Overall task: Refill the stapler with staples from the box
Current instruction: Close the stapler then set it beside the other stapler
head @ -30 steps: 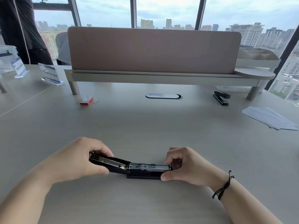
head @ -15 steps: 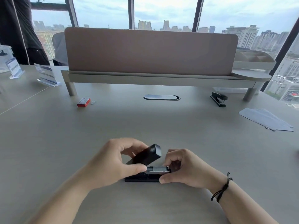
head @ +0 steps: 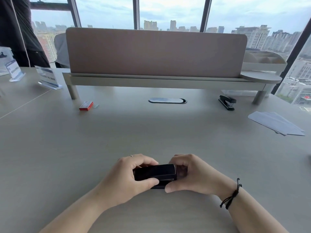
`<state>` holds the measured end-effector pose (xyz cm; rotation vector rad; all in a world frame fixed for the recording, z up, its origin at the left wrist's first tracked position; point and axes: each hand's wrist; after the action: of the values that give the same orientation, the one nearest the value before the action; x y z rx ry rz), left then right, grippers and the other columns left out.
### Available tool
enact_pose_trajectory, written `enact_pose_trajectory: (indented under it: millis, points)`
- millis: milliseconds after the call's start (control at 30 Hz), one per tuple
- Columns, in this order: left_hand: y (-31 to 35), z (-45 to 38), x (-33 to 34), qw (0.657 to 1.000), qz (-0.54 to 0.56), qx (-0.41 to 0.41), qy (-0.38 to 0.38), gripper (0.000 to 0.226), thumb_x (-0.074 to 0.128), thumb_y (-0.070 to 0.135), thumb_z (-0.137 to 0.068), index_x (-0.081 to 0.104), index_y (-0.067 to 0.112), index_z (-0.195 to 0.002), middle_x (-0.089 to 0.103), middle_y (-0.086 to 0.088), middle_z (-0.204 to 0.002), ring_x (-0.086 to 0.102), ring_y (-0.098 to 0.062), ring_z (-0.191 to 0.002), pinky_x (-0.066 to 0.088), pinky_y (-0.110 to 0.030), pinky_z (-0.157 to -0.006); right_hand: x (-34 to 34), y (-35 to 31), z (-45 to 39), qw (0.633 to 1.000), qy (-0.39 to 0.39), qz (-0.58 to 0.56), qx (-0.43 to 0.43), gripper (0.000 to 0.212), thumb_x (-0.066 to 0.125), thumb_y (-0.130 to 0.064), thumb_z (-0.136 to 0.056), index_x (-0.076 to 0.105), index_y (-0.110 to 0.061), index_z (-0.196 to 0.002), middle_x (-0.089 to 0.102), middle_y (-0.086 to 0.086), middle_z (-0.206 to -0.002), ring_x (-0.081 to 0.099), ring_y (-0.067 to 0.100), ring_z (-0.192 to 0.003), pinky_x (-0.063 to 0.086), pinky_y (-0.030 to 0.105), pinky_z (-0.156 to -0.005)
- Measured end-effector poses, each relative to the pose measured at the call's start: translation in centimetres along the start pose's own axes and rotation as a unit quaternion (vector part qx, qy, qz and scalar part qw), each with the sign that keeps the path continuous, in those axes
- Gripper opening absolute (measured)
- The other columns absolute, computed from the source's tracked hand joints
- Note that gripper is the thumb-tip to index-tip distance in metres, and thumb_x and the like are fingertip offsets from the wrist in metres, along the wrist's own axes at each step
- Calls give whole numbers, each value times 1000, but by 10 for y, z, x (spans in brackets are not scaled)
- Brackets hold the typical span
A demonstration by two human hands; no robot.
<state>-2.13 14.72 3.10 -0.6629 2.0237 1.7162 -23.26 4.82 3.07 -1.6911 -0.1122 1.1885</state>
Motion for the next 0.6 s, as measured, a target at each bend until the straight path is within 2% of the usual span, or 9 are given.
enact_pose_trajectory:
  millis: [67,167,233,367,433,600]
  points:
    - [-1,0,0,1000,6,-3,-4,29,85,20,-74,74,37,-95,75,18,-92,69,-6,-85,49,-11,-73,-7,-2,4,997,-13,-74,-3,33,91,-35,-65,72,-28,-92,69,1,-79,59,7,-71,46,25,-68]
    - [-2,-1,0,1000,15,-7,-7,28,85,19,-74,74,36,-93,74,18,-91,68,-5,-83,48,-10,-71,-16,-1,8,991,19,-133,-8,28,88,-29,-68,74,-21,-91,70,-11,-76,61,10,-74,48,28,-72]
    - [-4,-2,1,1000,14,-7,-12,28,84,21,-74,74,36,-94,74,16,-94,68,-7,-86,49,-12,-73,-18,0,9,991,28,-128,-3,23,88,-22,-69,73,-15,-86,71,-10,-75,62,11,-74,49,29,-72]
    - [-7,-3,2,1000,4,-2,-22,27,84,23,-75,75,36,-97,73,12,-95,67,-9,-90,50,-14,-74,-18,0,9,992,14,-122,14,20,88,-9,-70,72,-7,-81,73,-4,-75,67,12,-73,50,19,-67]
    - [-8,-3,2,1000,-9,5,-29,26,83,23,-75,75,34,-98,72,11,-95,66,-9,-90,48,-13,-73,-17,1,8,994,12,-107,14,21,87,-13,-66,71,-9,-79,73,-4,-75,68,12,-73,51,20,-68]
    - [-9,-3,2,999,-7,17,-27,26,82,24,-76,75,34,-99,73,9,-95,66,-12,-92,51,-20,-77,-16,0,8,992,8,-124,6,22,85,-16,-67,70,-9,-82,72,-4,-77,67,13,-74,53,26,-72]
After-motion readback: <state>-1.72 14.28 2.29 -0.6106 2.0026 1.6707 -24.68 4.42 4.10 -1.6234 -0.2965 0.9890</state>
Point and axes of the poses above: each hand's wrist, its own z-axis away from the middle knuckle, its own x-axis out of the palm, y = z × x
